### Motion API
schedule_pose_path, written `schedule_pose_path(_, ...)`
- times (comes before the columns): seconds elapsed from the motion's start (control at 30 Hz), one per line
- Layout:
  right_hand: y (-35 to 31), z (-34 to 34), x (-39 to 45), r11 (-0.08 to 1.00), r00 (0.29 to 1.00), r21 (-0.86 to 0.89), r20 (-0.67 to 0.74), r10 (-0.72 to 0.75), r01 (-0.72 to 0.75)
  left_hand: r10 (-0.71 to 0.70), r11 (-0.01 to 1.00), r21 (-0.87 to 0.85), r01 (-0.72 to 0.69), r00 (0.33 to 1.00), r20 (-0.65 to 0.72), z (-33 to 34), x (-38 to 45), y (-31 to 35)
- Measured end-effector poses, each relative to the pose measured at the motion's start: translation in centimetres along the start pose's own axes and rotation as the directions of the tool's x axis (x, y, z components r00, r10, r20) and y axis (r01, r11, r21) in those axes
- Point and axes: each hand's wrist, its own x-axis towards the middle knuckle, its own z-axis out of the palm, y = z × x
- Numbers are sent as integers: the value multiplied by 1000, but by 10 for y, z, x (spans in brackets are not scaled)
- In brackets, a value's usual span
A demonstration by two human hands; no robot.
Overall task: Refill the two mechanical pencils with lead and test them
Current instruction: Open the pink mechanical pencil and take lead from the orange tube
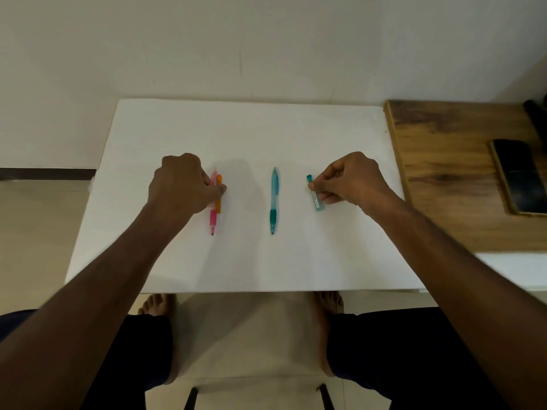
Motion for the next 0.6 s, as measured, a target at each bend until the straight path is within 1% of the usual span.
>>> schedule_pose_path(0.13, 3, 1, -1, 999, 999, -20, -21, -29, 29, 22, 1000, -5, -23, 1000, -18, 1, 0, 2)
schedule_pose_path(0.27, 0, 1, -1, 998, 999, -66, -35, -19, 17, 28, 1000, -6, -28, 998, -48, 2, -2, 3)
schedule_pose_path(0.37, -3, -1, -2, 997, 996, -53, -67, -62, 58, 44, 999, -21, -45, 998, -52, 3, -3, 2)
schedule_pose_path(0.43, -6, -1, -4, 995, 992, -49, -86, -96, 92, 63, 997, -30, -66, 995, -78, 3, -4, 2)
schedule_pose_path(0.5, -9, 0, -5, 993, 990, -58, -94, -109, 104, 87, 995, -29, -91, 990, -114, 3, -5, 3)
schedule_pose_path(0.6, -10, 1, -6, 991, 989, -69, -94, -117, 111, 103, 994, -14, -106, 986, -128, 3, -7, 5)
